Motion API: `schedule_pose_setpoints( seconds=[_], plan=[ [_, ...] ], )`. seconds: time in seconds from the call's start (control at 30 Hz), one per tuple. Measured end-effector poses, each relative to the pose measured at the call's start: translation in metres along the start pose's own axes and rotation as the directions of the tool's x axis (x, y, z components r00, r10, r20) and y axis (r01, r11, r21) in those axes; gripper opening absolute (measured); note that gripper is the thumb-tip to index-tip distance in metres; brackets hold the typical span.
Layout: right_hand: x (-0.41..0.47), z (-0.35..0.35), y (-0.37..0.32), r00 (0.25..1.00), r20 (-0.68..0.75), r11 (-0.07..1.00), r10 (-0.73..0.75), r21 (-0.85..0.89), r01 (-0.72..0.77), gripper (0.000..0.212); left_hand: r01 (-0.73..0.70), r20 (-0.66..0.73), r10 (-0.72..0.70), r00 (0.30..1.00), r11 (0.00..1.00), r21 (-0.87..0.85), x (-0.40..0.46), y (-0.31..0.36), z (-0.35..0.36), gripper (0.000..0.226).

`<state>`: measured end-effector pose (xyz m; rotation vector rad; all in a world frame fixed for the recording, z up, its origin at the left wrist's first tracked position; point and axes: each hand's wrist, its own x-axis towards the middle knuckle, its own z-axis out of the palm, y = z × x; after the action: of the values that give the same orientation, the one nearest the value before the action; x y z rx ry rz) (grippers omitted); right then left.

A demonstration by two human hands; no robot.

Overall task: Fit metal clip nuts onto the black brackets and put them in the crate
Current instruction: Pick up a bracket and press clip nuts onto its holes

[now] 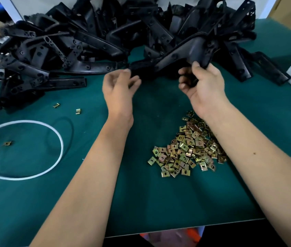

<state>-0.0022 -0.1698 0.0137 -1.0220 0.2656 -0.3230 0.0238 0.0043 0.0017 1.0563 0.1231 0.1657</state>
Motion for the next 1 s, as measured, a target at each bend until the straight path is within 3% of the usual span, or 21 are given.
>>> schedule_pose_setpoints(
  seconds=[0.1, 0.2, 0.23, 0.3, 0.37, 0.43, 0.53, 0.57, 0.7, 0.77, 0.8, 0.83, 0.9, 0.93, 1.0],
  plan=[
    [0.008, -0.006, 0.001, 0.977, -0.202, 0.997, -0.074, -0.011, 0.073, 0.012, 0.005, -0.172, 0.005, 0.985, 0.998, 0.06, 0.01, 0.003, -0.013, 0.007],
    [0.011, -0.012, 0.007, 0.947, -0.187, 0.938, -0.262, -0.28, 0.204, 0.012, 0.012, -0.199, 0.064, 0.978, 0.933, 0.36, 0.017, 0.001, -0.022, 0.007],
    [0.01, -0.013, 0.008, 0.929, -0.129, 0.882, -0.347, -0.382, 0.276, 0.012, -0.054, -0.125, 0.146, 0.981, 0.831, 0.554, 0.019, 0.0, -0.024, 0.009],
    [0.005, -0.012, 0.01, 0.87, 0.058, 0.712, -0.489, -0.551, 0.436, 0.019, -0.245, 0.149, 0.226, 0.963, 0.492, 0.836, 0.017, -0.004, -0.025, 0.017],
    [0.001, -0.012, 0.011, 0.802, 0.274, 0.468, -0.531, -0.694, 0.547, 0.024, -0.393, 0.371, 0.135, 0.919, 0.236, 0.889, 0.017, -0.01, -0.023, 0.028],
    [-0.002, -0.009, 0.015, 0.763, 0.419, 0.276, -0.492, -0.756, 0.593, 0.026, -0.443, 0.441, 0.038, 0.896, 0.088, 0.892, 0.019, -0.017, -0.022, 0.053],
    [-0.006, -0.005, 0.018, 0.74, 0.457, 0.254, -0.494, -0.738, 0.625, 0.032, -0.333, 0.333, 0.026, 0.943, -0.001, 0.943, 0.017, -0.018, -0.021, 0.07],
    [-0.007, -0.004, 0.018, 0.726, 0.451, 0.259, -0.519, -0.726, 0.637, 0.034, -0.286, 0.284, 0.044, 0.958, 0.039, 0.958, 0.016, -0.018, -0.021, 0.074],
    [-0.012, -0.003, 0.014, 0.674, 0.448, 0.355, -0.588, -0.605, 0.712, 0.025, -0.255, 0.207, 0.165, 0.964, 0.365, 0.895, 0.013, -0.011, -0.019, 0.08],
    [-0.012, -0.001, 0.015, 0.687, 0.474, 0.417, -0.551, -0.556, 0.719, 0.022, -0.227, 0.125, 0.229, 0.965, 0.499, 0.836, 0.013, -0.005, -0.018, 0.063],
    [-0.012, 0.0, 0.017, 0.689, 0.497, 0.425, -0.528, -0.547, 0.721, 0.022, -0.175, 0.049, 0.215, 0.975, 0.618, 0.766, 0.012, -0.001, -0.017, 0.045],
    [-0.013, 0.001, 0.018, 0.682, 0.523, 0.423, -0.512, -0.537, 0.73, 0.022, -0.085, -0.022, 0.129, 0.991, 0.761, 0.643, 0.01, 0.001, -0.014, 0.033],
    [-0.014, 0.006, 0.02, 0.643, 0.585, 0.402, -0.494, -0.502, 0.766, 0.023, 0.18, -0.011, -0.185, 0.983, 0.937, 0.3, 0.006, 0.006, -0.008, 0.046],
    [-0.014, 0.009, 0.02, 0.62, 0.633, 0.377, -0.465, -0.492, 0.785, 0.024, 0.283, 0.07, -0.297, 0.952, 0.946, 0.156, 0.005, 0.009, -0.008, 0.054],
    [-0.013, 0.014, 0.022, 0.585, 0.742, 0.292, -0.328, -0.509, 0.81, 0.03, 0.404, 0.263, -0.387, 0.884, 0.914, -0.013, 0.003, 0.015, -0.009, 0.065]
  ],
)
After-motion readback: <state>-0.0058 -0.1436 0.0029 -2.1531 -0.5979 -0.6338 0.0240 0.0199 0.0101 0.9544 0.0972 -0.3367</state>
